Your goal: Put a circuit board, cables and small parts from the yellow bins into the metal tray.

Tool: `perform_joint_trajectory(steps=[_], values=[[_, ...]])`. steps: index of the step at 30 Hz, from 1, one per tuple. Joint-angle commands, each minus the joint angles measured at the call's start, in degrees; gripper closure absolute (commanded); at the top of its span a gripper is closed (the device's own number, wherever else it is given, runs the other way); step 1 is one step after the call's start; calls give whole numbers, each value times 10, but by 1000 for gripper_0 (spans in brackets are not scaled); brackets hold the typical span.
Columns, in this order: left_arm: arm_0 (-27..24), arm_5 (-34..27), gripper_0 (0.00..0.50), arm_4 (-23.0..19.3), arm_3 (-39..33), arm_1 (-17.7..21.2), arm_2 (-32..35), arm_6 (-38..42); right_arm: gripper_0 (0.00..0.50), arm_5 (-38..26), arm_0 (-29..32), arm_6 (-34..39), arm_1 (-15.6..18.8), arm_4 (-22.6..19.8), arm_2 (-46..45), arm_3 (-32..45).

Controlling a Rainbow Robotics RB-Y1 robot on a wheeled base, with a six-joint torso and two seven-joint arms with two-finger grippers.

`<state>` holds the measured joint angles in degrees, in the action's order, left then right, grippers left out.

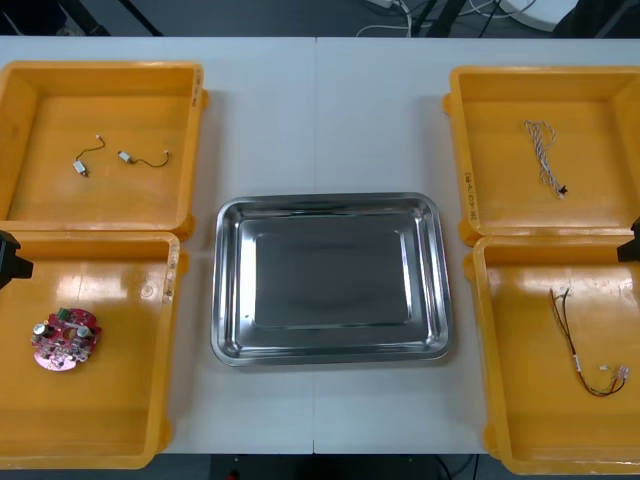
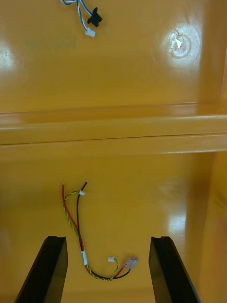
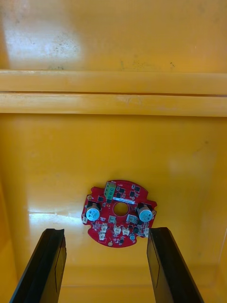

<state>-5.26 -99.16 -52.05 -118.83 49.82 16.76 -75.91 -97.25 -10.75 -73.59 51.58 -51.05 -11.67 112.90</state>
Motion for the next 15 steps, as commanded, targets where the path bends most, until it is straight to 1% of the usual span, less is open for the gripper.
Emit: perform_joint_trajectory(steps=[1, 15], values=[[5, -4, 0, -4, -4, -2, -3, 15, 0, -4, -16, 3, 31, -3, -10, 4], [5, -4, 0, -4, -4, -2, -3, 15, 0, -4, -16, 3, 31, -3, -10, 4]])
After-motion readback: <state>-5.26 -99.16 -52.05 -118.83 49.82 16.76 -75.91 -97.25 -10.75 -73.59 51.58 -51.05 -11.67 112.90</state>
